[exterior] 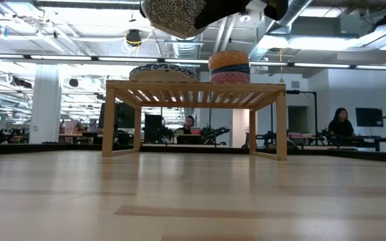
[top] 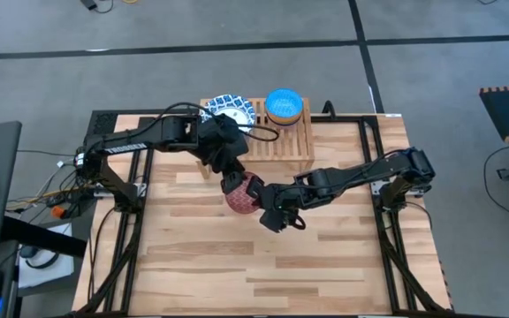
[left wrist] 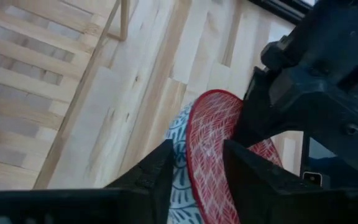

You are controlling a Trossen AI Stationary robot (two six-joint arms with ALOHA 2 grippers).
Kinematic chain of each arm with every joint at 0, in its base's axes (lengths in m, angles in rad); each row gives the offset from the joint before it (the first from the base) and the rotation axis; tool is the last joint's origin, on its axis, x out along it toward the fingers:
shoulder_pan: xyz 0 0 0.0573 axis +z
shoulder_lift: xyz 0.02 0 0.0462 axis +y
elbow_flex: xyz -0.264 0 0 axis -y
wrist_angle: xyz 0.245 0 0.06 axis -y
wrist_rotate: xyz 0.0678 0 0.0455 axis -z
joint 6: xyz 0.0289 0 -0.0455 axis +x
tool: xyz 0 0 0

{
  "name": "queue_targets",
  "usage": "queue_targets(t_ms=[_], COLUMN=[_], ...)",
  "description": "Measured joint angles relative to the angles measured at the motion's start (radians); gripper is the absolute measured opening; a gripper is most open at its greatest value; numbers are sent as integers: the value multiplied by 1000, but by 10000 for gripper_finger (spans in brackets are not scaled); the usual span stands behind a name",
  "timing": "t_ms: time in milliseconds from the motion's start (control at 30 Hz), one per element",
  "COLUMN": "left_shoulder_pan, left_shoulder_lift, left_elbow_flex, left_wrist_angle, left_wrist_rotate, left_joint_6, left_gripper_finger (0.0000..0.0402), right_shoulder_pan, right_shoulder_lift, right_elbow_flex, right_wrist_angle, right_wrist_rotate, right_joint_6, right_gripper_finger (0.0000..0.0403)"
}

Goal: Place and stack bowls onto a shelf
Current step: Stack the gray red patterned bowl on top of the orange blue patterned bowl on the shelf

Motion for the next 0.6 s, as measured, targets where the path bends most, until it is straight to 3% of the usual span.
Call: queue_targets(t_ms=[267, 600], left_shoulder_pan=[0, 1], left_shoulder_lift=[-8, -16], left_elbow_flex=[0, -1], left_wrist_angle=[25, 27], left_wrist_rotate=[-16, -5], left_joint_6=[-6, -19], left_gripper_finger=[170, 177], right_shoulder_pan=[-1, -3], right_shoulder_lift=[0, -5], right_elbow_flex=[0, 0], right_wrist_angle=[3, -3], right_wrist_rotate=[31, 61], right_joint_6=[5, -3], right_gripper_finger=[42, 42])
